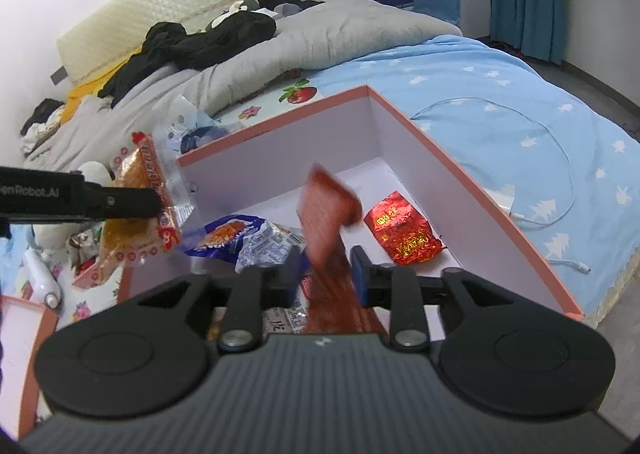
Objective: Organize snacks
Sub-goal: 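Open both tools to drop the two packets into the pink box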
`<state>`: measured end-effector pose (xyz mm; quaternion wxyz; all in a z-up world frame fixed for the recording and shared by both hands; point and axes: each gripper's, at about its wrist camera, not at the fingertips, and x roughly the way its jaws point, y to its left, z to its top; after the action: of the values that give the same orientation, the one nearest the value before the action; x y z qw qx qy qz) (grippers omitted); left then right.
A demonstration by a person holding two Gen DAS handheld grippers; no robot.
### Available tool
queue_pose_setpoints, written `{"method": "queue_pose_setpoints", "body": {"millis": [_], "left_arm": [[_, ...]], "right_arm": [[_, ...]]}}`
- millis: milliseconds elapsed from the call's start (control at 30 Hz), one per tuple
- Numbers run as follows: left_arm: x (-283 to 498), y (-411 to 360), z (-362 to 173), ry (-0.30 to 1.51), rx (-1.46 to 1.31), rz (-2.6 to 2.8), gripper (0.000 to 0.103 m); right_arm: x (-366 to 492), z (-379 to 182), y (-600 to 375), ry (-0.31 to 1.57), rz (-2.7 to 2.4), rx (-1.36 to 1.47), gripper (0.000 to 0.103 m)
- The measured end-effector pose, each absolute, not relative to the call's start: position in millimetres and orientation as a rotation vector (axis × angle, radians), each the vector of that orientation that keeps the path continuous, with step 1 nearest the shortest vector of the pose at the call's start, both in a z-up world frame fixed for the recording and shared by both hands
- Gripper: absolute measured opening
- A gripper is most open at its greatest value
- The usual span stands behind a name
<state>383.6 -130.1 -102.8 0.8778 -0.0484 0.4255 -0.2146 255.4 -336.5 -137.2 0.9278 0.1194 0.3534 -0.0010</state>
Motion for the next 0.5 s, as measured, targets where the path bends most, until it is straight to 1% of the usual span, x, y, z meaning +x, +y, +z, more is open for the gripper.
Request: {"method": "queue_pose_setpoints", "body": {"millis": [67,200,500], "left_arm": [[376.6,-125.8,-98.8,0.877,-0.112,-0.446,0.052],[359.4,-114.1,-88.3,0.858,-0.141,-0.448,0.058],[295.3,-87.8,-51.7,0.749,-0.129,-0.448,0.058]], "right_arm": [[249.6,-131.5,-333.9,0.704,-0.008,0.232,0.064],[237.9,-122.8,-329.8,0.681,0.004,0.236,0.063],[193.8,-100.8,-309.0,0.610,0.041,0.255,0.063]]}}
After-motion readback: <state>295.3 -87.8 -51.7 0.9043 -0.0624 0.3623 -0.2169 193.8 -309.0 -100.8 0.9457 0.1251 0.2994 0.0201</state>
